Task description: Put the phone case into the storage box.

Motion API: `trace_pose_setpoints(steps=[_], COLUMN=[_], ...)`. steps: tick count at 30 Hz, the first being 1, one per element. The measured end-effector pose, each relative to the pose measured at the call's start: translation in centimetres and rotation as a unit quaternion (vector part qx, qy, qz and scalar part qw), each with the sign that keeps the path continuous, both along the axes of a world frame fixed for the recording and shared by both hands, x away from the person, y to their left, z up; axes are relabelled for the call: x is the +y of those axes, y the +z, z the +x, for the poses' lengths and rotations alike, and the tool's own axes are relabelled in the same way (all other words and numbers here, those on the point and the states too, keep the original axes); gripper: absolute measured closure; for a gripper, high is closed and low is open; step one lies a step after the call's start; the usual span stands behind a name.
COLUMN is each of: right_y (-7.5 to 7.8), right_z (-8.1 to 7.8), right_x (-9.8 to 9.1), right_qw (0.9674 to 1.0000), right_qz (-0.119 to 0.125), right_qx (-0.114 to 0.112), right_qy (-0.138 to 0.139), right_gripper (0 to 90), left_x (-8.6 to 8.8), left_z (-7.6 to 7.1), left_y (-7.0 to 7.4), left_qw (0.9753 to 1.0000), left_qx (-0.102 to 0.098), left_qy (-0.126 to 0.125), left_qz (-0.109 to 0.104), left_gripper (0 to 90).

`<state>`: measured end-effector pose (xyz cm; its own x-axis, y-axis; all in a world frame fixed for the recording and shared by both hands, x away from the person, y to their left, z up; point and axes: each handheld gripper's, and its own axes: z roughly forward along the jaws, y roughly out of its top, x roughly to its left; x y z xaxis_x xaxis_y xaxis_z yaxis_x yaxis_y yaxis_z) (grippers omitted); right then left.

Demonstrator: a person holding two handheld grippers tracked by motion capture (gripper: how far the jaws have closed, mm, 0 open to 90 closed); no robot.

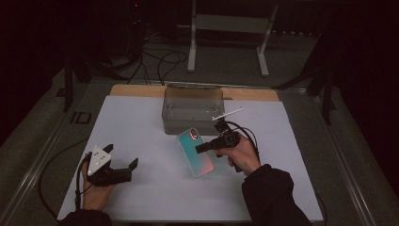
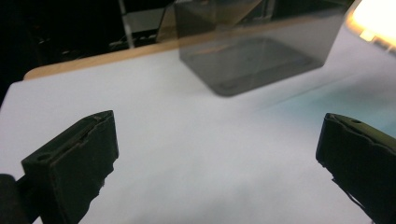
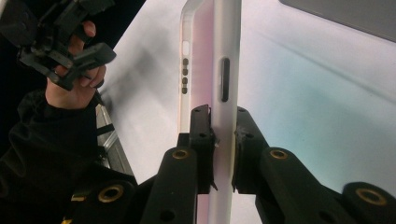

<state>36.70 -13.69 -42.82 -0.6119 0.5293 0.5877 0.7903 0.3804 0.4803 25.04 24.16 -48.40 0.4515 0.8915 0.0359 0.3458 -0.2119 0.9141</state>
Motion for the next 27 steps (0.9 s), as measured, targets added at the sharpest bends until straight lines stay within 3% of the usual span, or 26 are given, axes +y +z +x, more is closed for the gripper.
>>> trace_pose_setpoints(steps=[14, 27], right_y=[0.4, 1.4], right_z=[-0.1, 0.0], right_x=[0.3, 0.9], right_qw=[0.999, 0.9981], right_qz=[-0.021, -0.03], right_qx=[-0.032, -0.051], right_qy=[-0.022, -0.019], right_gripper=[81.9, 81.9], left_x=[0.9, 0.7], left_z=[-0.4, -0.4], left_y=[-1.0, -1.0], left_qw=[0.9996, 0.9996], left_qx=[0.002, 0.002], left_qy=[0.02, 0.022], left_qz=[-0.021, -0.018], left_gripper=[0.1, 0.1])
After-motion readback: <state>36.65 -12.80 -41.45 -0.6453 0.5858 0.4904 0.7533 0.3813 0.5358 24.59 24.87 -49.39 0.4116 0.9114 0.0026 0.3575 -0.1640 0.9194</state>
